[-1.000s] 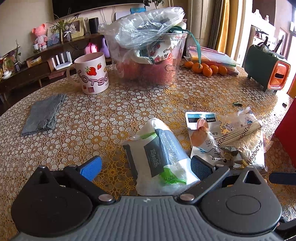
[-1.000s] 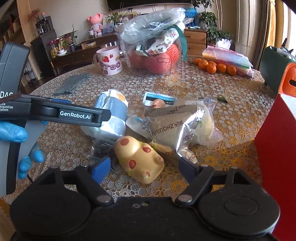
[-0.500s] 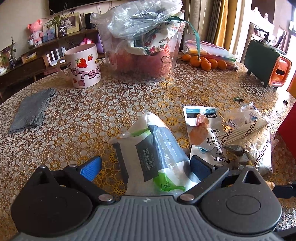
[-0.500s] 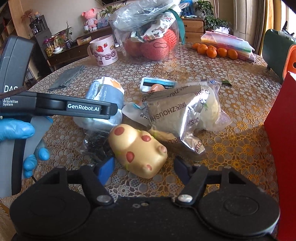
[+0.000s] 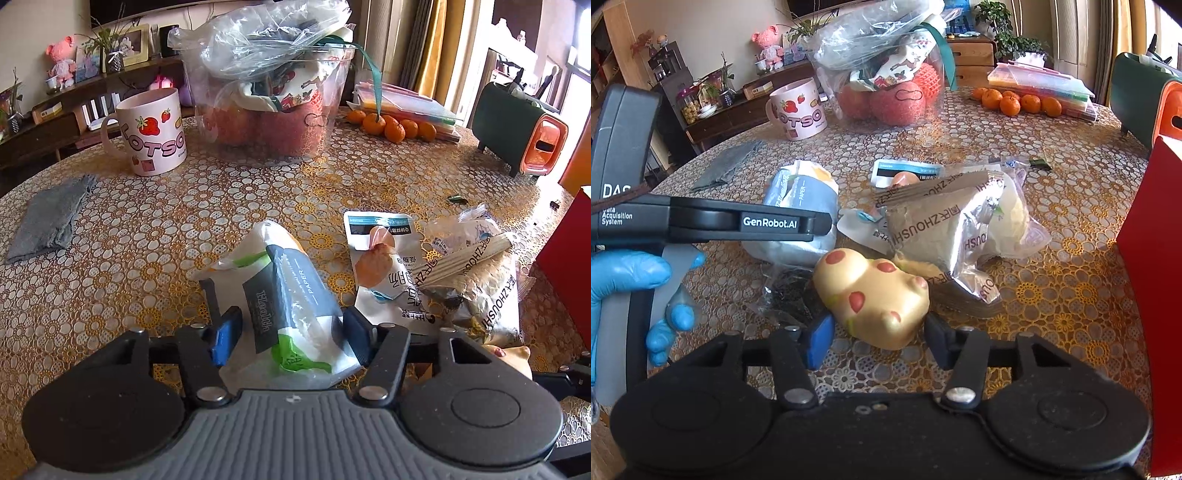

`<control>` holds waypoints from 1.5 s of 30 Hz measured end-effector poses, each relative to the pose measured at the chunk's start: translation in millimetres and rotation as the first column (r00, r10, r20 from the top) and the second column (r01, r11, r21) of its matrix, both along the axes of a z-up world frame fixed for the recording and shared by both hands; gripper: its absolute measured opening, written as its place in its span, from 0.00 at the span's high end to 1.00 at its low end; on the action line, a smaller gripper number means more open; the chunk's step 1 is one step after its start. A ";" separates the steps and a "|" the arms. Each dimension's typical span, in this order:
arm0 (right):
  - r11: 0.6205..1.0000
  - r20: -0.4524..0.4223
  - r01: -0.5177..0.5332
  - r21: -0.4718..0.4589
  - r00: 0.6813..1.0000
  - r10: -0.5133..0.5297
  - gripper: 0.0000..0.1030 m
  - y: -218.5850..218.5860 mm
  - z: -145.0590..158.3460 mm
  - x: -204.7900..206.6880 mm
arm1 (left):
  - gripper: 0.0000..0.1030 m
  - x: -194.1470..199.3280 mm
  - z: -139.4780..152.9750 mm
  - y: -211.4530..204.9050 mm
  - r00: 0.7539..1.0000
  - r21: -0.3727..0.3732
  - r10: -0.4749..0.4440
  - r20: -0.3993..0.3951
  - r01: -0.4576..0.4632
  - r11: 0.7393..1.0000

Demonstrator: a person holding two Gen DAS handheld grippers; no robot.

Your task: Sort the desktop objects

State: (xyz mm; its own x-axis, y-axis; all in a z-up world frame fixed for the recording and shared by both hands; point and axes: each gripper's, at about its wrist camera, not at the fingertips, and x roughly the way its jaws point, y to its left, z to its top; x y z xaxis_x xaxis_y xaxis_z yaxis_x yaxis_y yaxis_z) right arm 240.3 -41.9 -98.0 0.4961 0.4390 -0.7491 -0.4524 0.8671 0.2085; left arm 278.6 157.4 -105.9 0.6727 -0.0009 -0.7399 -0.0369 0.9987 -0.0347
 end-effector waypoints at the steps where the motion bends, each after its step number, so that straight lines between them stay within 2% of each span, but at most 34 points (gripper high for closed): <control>1: 1.000 0.003 0.001 0.001 1.000 -0.001 0.50 -0.6 0.9 -0.3 | 0.51 -0.9 0.7 -0.9 1.000 0.004 -0.005 0.005 0.005 1.000; 5: 1.000 0.011 0.009 0.010 1.000 -0.009 0.52 -4.2 4.5 -3.0 | 0.60 -4.9 4.6 -4.4 1.000 0.023 -0.015 0.023 0.014 1.000; 15: 0.999 0.015 0.042 0.034 0.999 -0.043 0.53 -19.5 9.3 -7.4 | 0.74 -22.1 10.8 -8.1 0.999 0.020 -0.018 0.051 0.017 1.000; 17: 0.998 0.018 0.050 0.039 0.999 -0.051 0.54 -23.8 11.3 -8.2 | 0.82 -25.2 13.1 -7.5 0.998 0.014 -0.008 0.064 0.007 1.000; 22: 0.997 0.029 0.061 0.047 0.998 -0.063 0.54 -33.1 17.9 -14.0 | 0.95 -34.6 19.4 -10.5 0.996 0.037 -0.015 0.085 0.012 0.999; 33: 0.994 0.059 0.082 0.070 0.995 -0.086 0.54 -60.5 38.3 -36.0 | 0.99 -60.4 38.5 -18.5 0.989 0.044 -0.032 0.141 0.026 0.999; 45: 0.992 0.104 0.094 0.086 0.989 -0.102 0.54 -101.0 76.4 -65.2 | 0.99 -92.9 79.6 -28.0 0.976 0.046 -0.059 0.211 0.050 0.998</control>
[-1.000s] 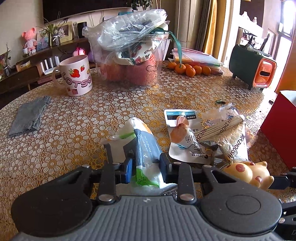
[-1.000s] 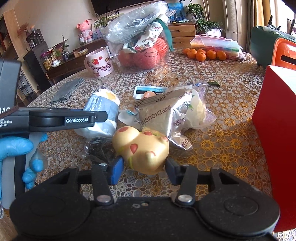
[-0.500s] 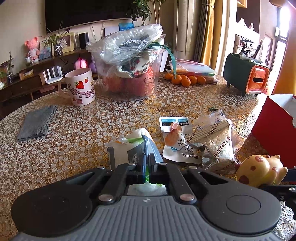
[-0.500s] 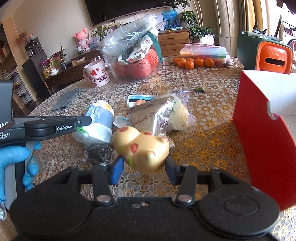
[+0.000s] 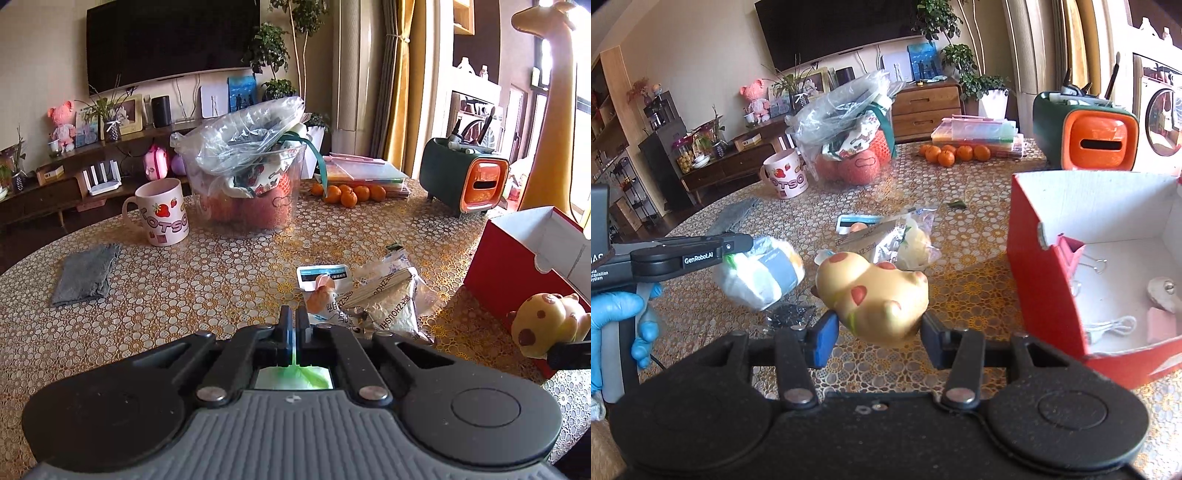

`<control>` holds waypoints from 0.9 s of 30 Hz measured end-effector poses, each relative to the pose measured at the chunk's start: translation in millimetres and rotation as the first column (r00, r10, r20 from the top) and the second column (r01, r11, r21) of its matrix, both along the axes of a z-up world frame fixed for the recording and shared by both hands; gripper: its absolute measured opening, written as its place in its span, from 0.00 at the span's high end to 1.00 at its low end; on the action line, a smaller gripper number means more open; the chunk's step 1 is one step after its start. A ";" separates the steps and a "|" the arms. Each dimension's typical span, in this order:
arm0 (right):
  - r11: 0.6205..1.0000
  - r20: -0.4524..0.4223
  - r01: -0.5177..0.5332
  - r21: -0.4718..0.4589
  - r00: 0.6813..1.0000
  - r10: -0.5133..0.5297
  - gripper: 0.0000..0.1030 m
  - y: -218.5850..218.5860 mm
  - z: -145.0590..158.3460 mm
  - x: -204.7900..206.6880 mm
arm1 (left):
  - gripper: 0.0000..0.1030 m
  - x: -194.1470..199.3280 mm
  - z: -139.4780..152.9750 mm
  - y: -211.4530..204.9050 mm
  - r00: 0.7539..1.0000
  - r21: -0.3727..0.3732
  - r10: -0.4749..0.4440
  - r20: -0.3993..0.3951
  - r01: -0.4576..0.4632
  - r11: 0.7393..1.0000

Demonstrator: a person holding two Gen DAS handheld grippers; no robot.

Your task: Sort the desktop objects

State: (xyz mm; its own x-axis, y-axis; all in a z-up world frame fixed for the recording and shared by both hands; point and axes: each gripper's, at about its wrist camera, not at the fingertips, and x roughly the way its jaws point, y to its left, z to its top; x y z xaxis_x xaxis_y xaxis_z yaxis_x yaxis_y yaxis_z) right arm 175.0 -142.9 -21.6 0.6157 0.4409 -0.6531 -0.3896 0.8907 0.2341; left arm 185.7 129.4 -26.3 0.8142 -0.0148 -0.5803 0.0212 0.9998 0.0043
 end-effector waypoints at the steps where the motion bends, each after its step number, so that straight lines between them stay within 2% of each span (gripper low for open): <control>1: 1.000 0.004 0.001 -0.002 1.000 -0.001 0.54 -3.8 3.0 -1.5 | 1.00 -2.1 2.6 -0.2 1.000 -0.003 0.000 0.004 0.000 1.000; 6: 1.000 0.026 0.026 0.000 0.999 -0.026 0.54 -24.6 16.5 -8.2 | 1.00 -7.2 11.2 -2.5 1.000 -0.017 -0.005 -0.007 0.005 1.000; 12: 0.999 0.042 0.045 -0.002 0.998 -0.045 0.54 -46.8 25.3 -14.2 | 0.99 -15.7 6.5 1.5 0.997 -0.052 0.011 -0.079 -0.015 0.999; 15: 0.999 0.039 0.053 0.001 0.998 -0.053 0.54 -54.1 23.7 -15.3 | 0.92 -20.2 0.9 1.0 0.994 -0.017 0.026 -0.107 -0.028 0.999; 16: 0.998 0.038 0.056 0.000 0.998 -0.056 0.54 -56.3 22.8 -15.6 | 0.82 -20.5 -0.3 1.7 0.993 -0.012 0.033 -0.113 -0.034 0.999; 17: 0.998 0.037 0.057 -0.001 0.998 -0.057 0.54 -57.9 21.9 -16.8 | 0.62 -20.2 -1.5 2.8 0.992 -0.013 0.040 -0.123 -0.042 0.999; 18: 0.998 0.035 0.058 -0.001 0.998 -0.058 0.54 -59.6 21.1 -17.9 | 0.47 -19.5 -3.0 3.6 0.990 -0.018 0.042 -0.134 -0.045 0.999; 19: 0.998 0.034 0.060 0.000 0.998 -0.060 0.54 -60.8 20.3 -18.7 | 0.21 -19.3 -4.4 3.8 0.989 -0.018 0.044 -0.138 -0.047 0.999; 20: 0.998 0.033 0.061 0.001 0.998 -0.061 0.54 -61.8 19.7 -18.5 | 0.17 -18.9 -5.7 3.0 0.989 -0.011 0.046 -0.140 -0.048 0.999; 27: 0.997 0.032 0.075 0.011 0.997 -0.075 0.54 -69.9 17.8 -22.9 | 0.17 1.5 -30.4 1.8 0.963 -0.001 0.092 -0.254 -0.096 0.995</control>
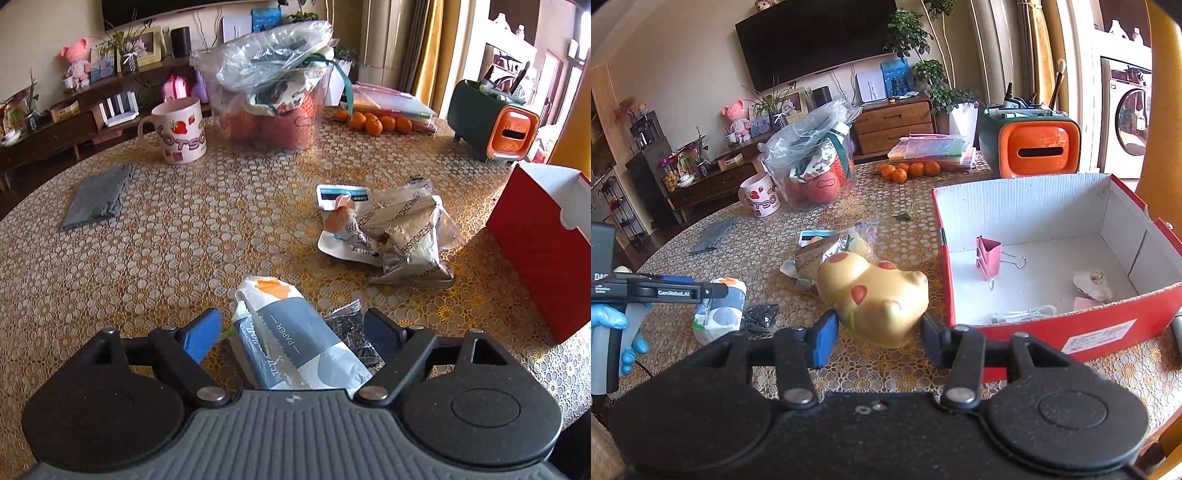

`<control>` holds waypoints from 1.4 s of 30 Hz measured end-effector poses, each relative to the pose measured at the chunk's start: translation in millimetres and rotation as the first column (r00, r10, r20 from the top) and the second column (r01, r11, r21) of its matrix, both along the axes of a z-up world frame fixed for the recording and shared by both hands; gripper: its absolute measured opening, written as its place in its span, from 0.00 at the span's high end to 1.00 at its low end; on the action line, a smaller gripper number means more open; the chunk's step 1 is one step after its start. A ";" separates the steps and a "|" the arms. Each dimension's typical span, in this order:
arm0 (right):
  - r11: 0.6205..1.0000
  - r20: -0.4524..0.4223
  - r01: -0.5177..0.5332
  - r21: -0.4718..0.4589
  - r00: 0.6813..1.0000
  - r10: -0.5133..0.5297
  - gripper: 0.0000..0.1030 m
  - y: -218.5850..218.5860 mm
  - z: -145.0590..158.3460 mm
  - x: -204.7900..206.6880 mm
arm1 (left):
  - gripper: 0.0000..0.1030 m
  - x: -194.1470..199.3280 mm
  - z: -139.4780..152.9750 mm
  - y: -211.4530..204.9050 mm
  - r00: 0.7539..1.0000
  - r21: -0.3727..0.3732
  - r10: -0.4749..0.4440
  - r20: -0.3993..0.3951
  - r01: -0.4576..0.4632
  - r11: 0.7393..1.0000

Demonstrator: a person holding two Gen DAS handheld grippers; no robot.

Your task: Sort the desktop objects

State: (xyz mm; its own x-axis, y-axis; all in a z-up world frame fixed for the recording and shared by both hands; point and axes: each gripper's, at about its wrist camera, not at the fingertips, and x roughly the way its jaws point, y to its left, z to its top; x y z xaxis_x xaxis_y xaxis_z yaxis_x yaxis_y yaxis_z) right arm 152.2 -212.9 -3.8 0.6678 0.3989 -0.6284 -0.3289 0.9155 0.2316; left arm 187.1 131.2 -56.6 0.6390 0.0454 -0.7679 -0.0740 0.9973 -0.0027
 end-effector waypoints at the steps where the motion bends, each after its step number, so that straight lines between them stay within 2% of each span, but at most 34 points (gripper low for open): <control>1: 1.000 0.001 0.001 0.000 1.000 -0.001 0.54 -0.8 -0.2 0.4 | 0.17 2.7 -4.1 -0.2 1.000 0.001 0.007 -0.015 -0.007 1.000; 10: 1.000 0.002 0.010 0.006 1.000 -0.010 0.54 -10.6 -2.1 -0.8 | 0.18 17.8 -28.3 -6.1 0.995 0.016 0.032 -0.090 -0.031 0.999; 15: 1.000 0.001 0.018 0.011 1.000 -0.018 0.54 -16.0 -3.3 -0.3 | 0.19 18.5 -31.1 -6.7 0.995 0.019 0.047 -0.087 -0.046 0.999; 17: 1.000 0.000 0.020 0.012 1.000 -0.020 0.54 -18.5 -3.2 -0.2 | 0.33 17.5 -30.2 -7.1 0.995 0.020 0.051 -0.082 -0.050 0.999; 19: 1.000 0.001 0.024 0.012 1.000 -0.024 0.54 -21.1 -3.0 -0.3 | 0.37 16.8 -28.9 -6.5 0.995 0.005 0.056 -0.078 -0.056 0.998; 20: 1.000 0.002 0.026 0.013 1.000 -0.026 0.54 -23.4 -2.8 -1.4 | 0.44 15.7 -28.3 -6.5 0.996 0.000 0.057 -0.073 -0.057 0.998; 23: 0.999 0.005 0.030 0.014 1.000 -0.030 0.54 -29.4 -2.1 -2.0 | 0.58 11.8 -24.6 -7.7 0.996 0.001 0.068 -0.051 -0.068 0.998; 26: 0.999 0.012 0.033 0.012 0.999 -0.033 0.54 -36.5 -0.5 -2.7 | 0.65 7.6 -19.5 -11.0 0.998 0.021 0.064 -0.030 -0.063 0.998; 35: 0.998 0.041 0.055 0.003 0.998 -0.056 0.54 -60.4 6.4 -2.6 | 0.67 -8.7 6.3 -27.3 0.999 0.038 0.041 0.031 -0.042 0.998; 42: 0.997 0.067 0.076 -0.005 0.995 -0.075 0.54 -82.6 13.6 0.4 | 0.67 -16.6 41.3 -60.1 0.996 0.035 -0.033 0.088 0.030 0.999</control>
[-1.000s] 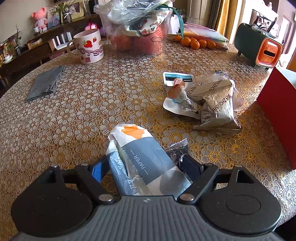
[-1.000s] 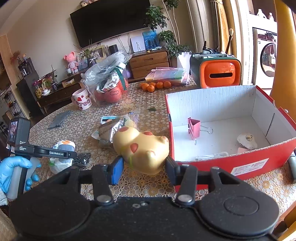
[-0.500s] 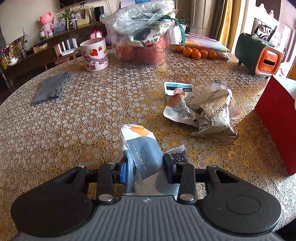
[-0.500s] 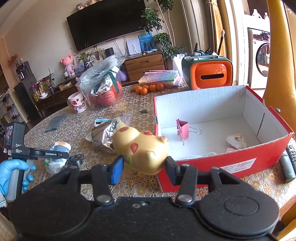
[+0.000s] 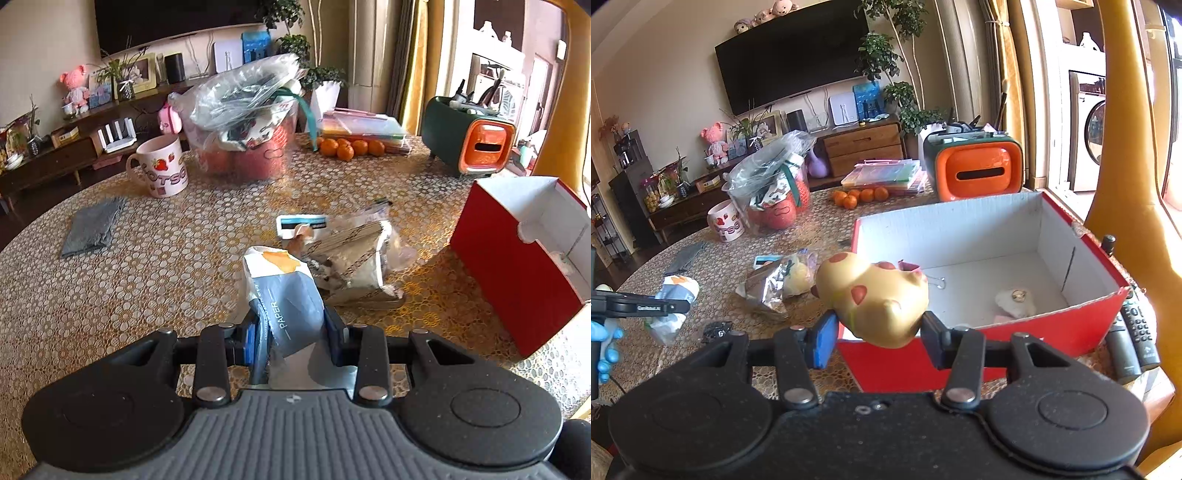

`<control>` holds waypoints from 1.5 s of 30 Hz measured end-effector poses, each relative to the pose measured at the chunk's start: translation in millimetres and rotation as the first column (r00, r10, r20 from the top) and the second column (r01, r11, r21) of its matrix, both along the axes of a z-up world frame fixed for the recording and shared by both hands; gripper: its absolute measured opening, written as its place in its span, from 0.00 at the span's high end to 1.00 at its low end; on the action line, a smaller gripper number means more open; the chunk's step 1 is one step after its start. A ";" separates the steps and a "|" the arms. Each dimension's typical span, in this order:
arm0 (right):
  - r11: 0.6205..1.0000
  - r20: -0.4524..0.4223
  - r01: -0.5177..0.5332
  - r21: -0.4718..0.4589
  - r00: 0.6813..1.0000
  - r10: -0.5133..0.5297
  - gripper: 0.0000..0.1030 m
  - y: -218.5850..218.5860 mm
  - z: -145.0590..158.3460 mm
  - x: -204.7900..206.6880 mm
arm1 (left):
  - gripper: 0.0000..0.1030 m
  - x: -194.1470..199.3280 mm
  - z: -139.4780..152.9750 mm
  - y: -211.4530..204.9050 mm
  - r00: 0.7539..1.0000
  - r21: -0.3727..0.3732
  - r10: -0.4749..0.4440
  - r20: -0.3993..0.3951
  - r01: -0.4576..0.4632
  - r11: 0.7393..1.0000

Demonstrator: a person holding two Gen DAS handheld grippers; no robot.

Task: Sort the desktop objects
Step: 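Carry the tissue pack and yellow plush with both tools over the red box, then open both tools to drop the tissue pack and plush into the box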

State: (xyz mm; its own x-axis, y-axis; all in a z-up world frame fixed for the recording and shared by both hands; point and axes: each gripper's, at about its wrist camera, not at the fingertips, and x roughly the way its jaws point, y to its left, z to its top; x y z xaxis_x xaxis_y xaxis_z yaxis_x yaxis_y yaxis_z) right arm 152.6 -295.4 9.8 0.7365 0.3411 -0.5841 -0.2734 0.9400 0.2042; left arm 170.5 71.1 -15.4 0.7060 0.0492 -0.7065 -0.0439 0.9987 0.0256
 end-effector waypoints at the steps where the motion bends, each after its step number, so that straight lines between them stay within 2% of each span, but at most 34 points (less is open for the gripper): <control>1: 1.000 0.004 0.003 0.000 1.000 -0.003 0.54 -3.1 0.8 0.6 | 0.67 -0.3 5.0 -6.8 1.000 -0.003 -0.018 0.008 0.018 1.000; 9: 0.999 0.021 0.037 -0.009 0.999 -0.037 0.54 -27.7 1.1 6.7 | 0.67 3.8 37.7 -73.4 0.981 -0.020 -0.183 0.069 0.184 0.983; 22: 0.993 0.033 0.109 -0.052 0.994 -0.107 0.54 -68.4 -1.9 26.4 | 0.67 35.6 65.7 -190.1 0.898 0.016 -0.424 0.115 0.425 0.905; 27: 0.989 0.031 0.130 -0.077 0.991 -0.127 0.54 -82.0 -5.4 38.2 | 0.67 56.5 58.1 -231.2 0.867 0.036 -0.491 0.090 0.490 0.871; 31: 0.986 0.013 0.139 -0.087 0.990 -0.138 0.54 -90.2 -10.2 52.4 | 0.67 76.2 45.0 -253.9 0.852 0.023 -0.521 0.050 0.520 0.854; 35: 0.986 -0.015 0.135 -0.099 0.990 -0.137 0.53 -95.3 -16.1 69.2 | 0.67 95.5 25.7 -270.2 0.846 0.018 -0.533 -0.015 0.533 0.846; 42: 0.988 -0.095 0.093 -0.125 0.990 -0.105 0.53 -93.1 -33.7 103.3 | 0.66 124.6 -5.5 -284.2 0.842 -0.001 -0.527 -0.115 0.531 0.848; 45: 0.986 -0.118 0.071 -0.152 0.989 -0.089 0.53 -88.0 -41.3 111.6 | 0.66 131.3 -16.6 -288.8 0.832 -0.009 -0.532 -0.156 0.537 0.843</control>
State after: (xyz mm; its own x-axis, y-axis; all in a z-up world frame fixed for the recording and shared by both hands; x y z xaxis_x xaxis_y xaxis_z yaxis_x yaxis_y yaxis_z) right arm 264.2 -383.5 -31.4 0.6769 0.1878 -0.7117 -0.1775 0.9800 0.0899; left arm 301.8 -217.7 -31.9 0.5176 -0.2807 -0.8082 0.5037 0.8636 0.0227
